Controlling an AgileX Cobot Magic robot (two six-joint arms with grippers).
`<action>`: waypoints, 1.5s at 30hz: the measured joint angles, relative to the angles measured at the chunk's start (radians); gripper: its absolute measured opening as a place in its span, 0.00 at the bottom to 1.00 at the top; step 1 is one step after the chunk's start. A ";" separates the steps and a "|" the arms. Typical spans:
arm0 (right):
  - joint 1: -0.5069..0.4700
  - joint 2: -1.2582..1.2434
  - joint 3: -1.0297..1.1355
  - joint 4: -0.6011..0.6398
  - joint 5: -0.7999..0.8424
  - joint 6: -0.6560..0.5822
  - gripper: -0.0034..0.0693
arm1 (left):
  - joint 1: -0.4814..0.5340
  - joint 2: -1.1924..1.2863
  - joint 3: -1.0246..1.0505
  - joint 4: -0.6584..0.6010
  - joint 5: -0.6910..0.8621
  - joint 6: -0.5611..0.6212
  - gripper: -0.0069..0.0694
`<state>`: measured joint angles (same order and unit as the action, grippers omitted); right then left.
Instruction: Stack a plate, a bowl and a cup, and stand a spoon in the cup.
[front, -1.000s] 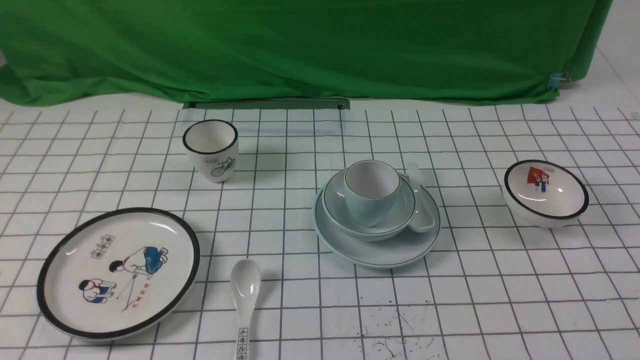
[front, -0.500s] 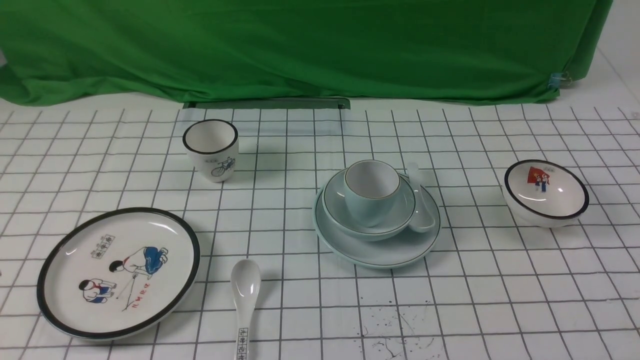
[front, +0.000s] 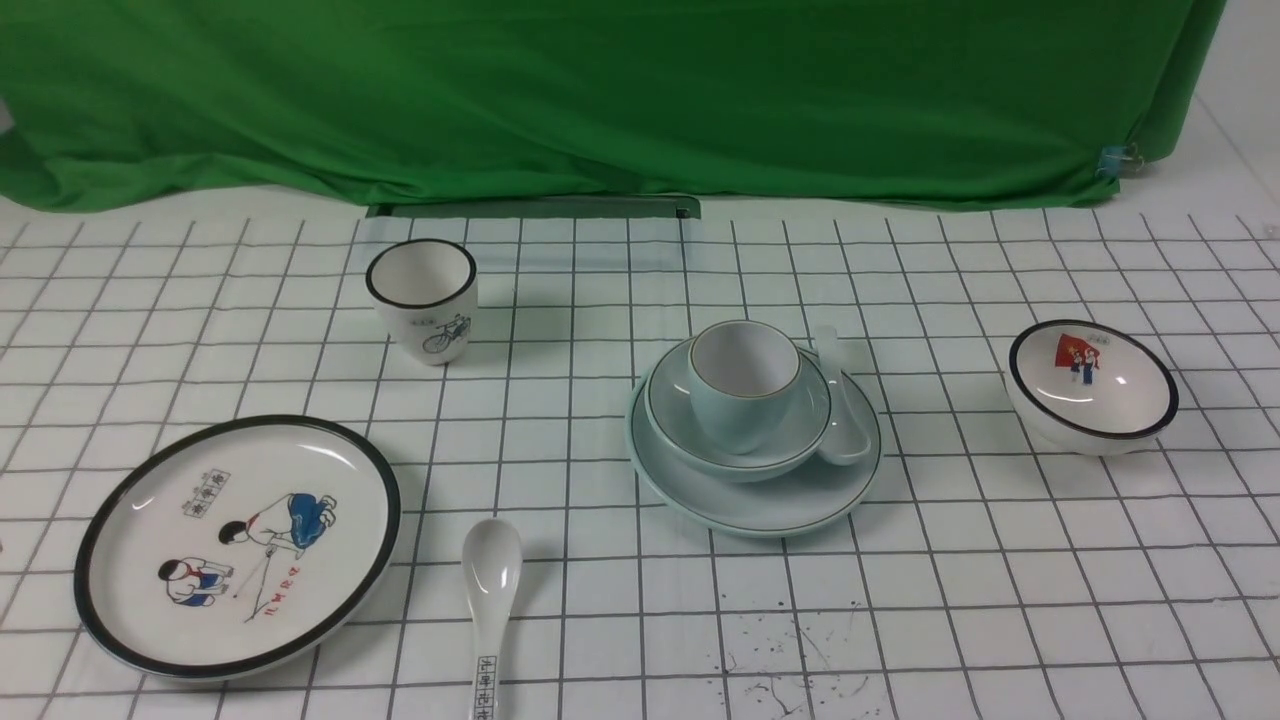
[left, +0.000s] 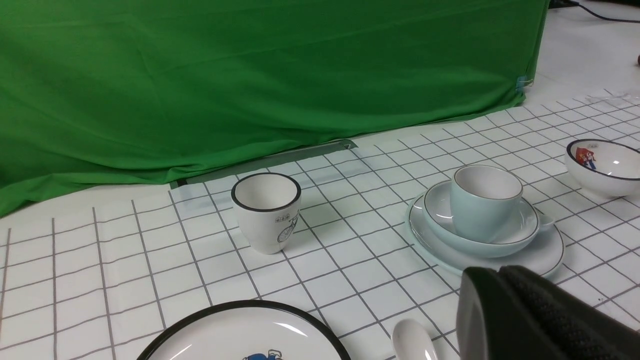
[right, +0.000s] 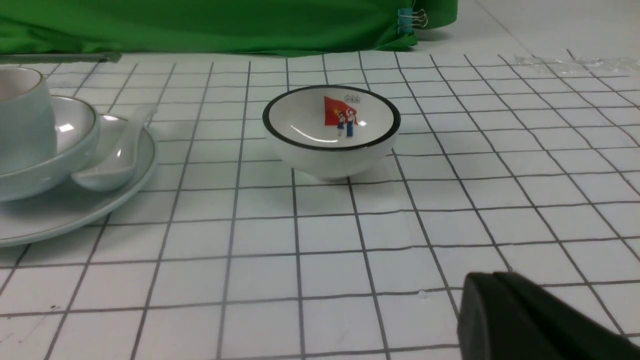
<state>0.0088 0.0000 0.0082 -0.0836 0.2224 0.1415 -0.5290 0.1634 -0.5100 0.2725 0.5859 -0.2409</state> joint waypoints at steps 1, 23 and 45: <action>0.000 0.000 0.000 0.000 0.000 0.000 0.08 | 0.000 0.000 0.000 0.000 0.000 0.000 0.05; 0.000 0.000 0.000 0.000 0.002 0.000 0.18 | 0.066 0.001 0.116 -0.070 -0.118 0.021 0.05; 0.000 0.000 0.000 0.000 0.004 0.000 0.24 | 0.583 -0.161 0.516 -0.273 -0.414 0.274 0.05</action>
<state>0.0088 -0.0003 0.0082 -0.0836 0.2265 0.1415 0.0539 0.0023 0.0058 0.0000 0.1718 0.0329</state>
